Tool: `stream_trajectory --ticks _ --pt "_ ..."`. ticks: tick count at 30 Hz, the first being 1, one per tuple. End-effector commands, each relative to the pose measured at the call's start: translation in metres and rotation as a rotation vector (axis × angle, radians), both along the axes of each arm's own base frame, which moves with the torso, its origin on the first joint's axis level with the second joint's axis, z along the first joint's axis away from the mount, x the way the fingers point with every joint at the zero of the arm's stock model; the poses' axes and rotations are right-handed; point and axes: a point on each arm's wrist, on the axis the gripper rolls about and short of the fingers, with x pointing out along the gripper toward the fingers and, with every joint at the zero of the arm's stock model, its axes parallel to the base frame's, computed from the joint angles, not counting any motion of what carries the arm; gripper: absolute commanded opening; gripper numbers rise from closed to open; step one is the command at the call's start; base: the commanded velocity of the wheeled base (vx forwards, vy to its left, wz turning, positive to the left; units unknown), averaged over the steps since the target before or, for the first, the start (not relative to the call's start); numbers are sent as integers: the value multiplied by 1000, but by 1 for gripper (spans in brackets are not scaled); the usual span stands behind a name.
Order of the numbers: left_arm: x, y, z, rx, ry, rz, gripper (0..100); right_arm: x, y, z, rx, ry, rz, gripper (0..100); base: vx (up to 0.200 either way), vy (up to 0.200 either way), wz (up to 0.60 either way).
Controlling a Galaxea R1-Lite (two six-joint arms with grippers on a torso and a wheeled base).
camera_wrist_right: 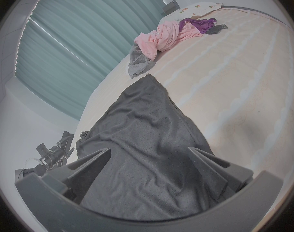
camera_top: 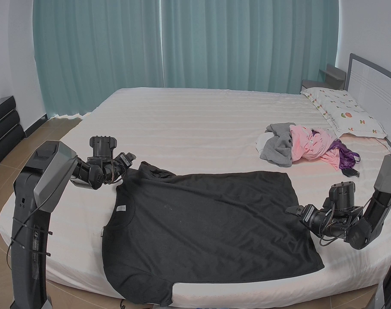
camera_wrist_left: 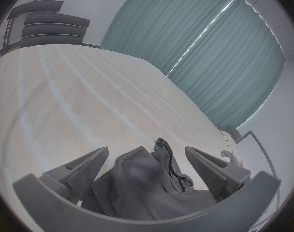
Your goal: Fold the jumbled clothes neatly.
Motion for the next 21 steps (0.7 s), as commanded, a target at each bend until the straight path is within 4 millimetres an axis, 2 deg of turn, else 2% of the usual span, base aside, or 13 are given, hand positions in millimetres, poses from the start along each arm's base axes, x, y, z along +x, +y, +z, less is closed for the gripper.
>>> stream_trajectory --ticks 1,6,7,10,15,18,21 --pt "5 0 -18 6 21 1 100 4 1 -2 0 0 2 100 0 0 0" --pt "9 -4 -25 36 21 -24 100 12 3 -5 0 -8 6 100 0 0 0" --pt "10 -4 -25 38 16 -24 0 13 4 -5 1 -11 9 100 0 0 0" --pt "11 -4 -28 39 18 -22 0 16 7 -6 2 -16 13 100 0 0 0" --pt "15 0 -20 74 -19 57 0 33 10 -5 4 -56 18 100 0 0 0" --pt "16 1 -15 89 -34 99 0 52 13 -12 6 -78 17 100 0 0 0" --pt "16 1 -12 91 -38 101 0 73 12 -10 -7 -117 14 100 0 0 0"
